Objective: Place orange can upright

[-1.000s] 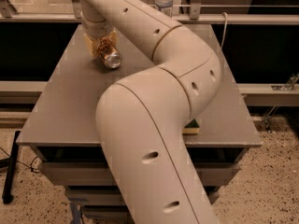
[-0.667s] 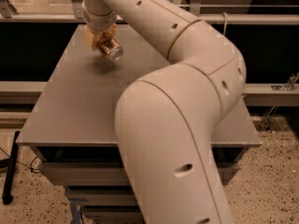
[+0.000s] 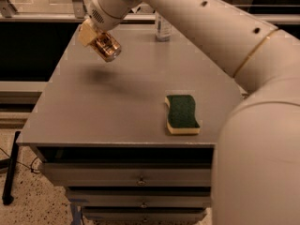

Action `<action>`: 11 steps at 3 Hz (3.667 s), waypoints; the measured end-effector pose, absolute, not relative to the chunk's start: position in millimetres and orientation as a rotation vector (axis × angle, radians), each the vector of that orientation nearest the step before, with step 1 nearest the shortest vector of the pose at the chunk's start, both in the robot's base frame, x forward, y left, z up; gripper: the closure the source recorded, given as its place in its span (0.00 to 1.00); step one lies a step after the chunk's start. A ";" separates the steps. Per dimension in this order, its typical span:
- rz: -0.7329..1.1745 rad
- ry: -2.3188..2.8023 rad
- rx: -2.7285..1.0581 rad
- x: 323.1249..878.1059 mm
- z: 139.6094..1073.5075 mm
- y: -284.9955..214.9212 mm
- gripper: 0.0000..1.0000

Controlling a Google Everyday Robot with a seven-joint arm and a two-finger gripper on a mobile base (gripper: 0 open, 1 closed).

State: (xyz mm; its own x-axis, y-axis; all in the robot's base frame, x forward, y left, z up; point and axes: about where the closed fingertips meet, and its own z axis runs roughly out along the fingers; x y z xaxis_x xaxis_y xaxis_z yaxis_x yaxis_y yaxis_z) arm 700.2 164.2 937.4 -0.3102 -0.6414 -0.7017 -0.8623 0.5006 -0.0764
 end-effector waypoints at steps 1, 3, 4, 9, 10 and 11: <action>0.619 1.892 -1.224 674.8 936.0 172.5 1.00; 0.930 1.592 -1.043 667.8 953.3 113.7 1.00; 0.933 1.459 -1.068 659.9 951.3 65.0 1.00; 0.948 1.212 -1.029 647.0 903.7 -21.1 0.82; 0.956 1.228 -1.004 647.9 900.4 -26.7 0.58; 0.956 1.228 -1.003 647.9 902.3 -26.7 0.35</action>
Offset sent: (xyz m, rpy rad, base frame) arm -0.0463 -0.1162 0.0307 0.6321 -0.3250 0.2999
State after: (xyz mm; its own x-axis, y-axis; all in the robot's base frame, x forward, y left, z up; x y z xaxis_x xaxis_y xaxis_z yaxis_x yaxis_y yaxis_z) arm 647.9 -26.7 902.3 0.0981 0.0372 -0.9945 -0.9550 0.2845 -0.0836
